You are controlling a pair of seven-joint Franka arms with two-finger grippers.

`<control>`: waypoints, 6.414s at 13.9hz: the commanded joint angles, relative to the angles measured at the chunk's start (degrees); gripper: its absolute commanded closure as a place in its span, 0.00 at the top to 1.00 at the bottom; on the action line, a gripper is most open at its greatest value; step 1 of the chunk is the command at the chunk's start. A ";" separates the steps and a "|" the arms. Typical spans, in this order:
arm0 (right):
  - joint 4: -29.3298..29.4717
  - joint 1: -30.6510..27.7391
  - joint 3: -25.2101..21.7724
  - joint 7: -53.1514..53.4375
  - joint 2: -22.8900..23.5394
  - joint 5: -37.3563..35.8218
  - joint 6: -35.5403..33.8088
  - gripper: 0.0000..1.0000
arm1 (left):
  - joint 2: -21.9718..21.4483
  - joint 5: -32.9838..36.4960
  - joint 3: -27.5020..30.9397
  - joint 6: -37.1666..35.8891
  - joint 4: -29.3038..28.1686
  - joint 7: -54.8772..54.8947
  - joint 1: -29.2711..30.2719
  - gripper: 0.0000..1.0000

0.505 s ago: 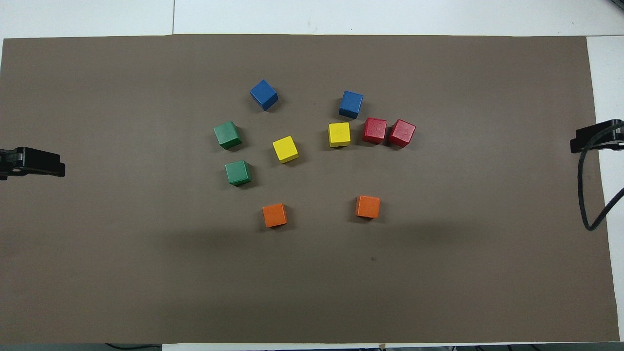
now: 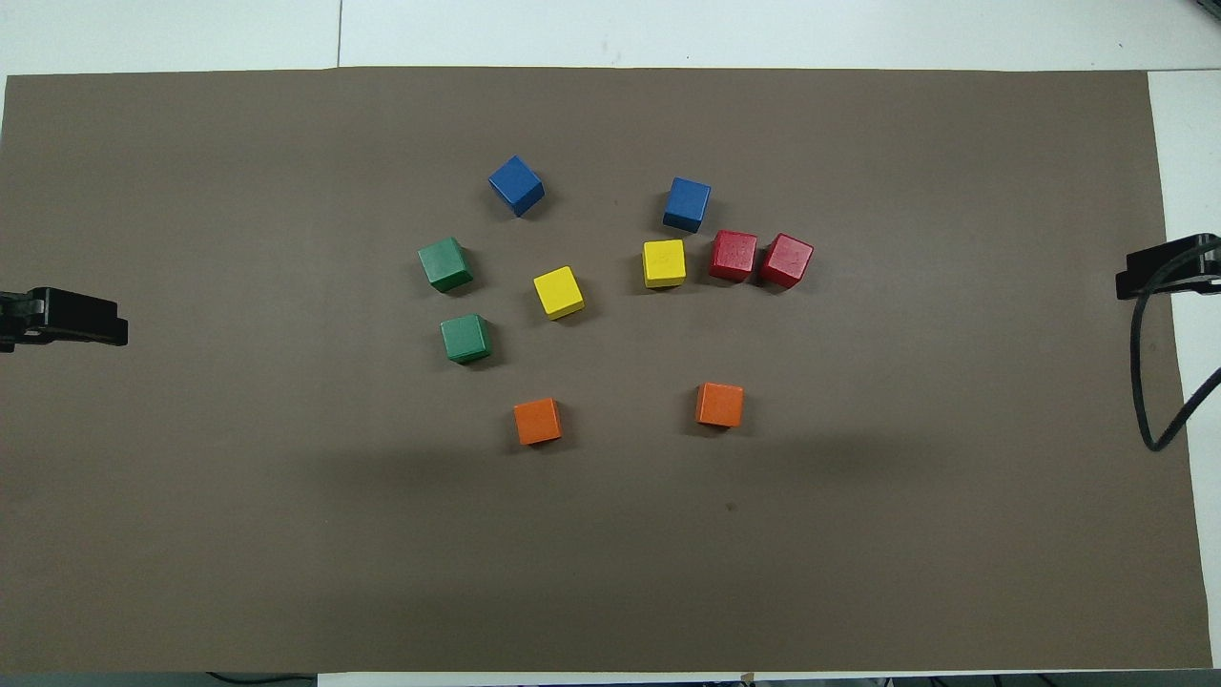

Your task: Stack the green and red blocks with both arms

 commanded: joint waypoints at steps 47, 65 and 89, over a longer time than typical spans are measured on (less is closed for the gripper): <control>-5.36 10.17 6.65 34.78 25.05 0.39 39.47 1.00 | 24.94 3.05 0.36 41.74 -16.59 -34.84 -26.63 0.00; -15.55 10.44 6.65 36.36 25.58 0.30 51.59 1.00 | 14.39 2.36 0.27 35.76 -21.95 2.58 7.63 0.00; -17.14 9.82 6.56 32.59 24.96 0.30 51.69 0.25 | 19.67 -0.54 0.36 41.42 -20.39 20.97 12.13 1.00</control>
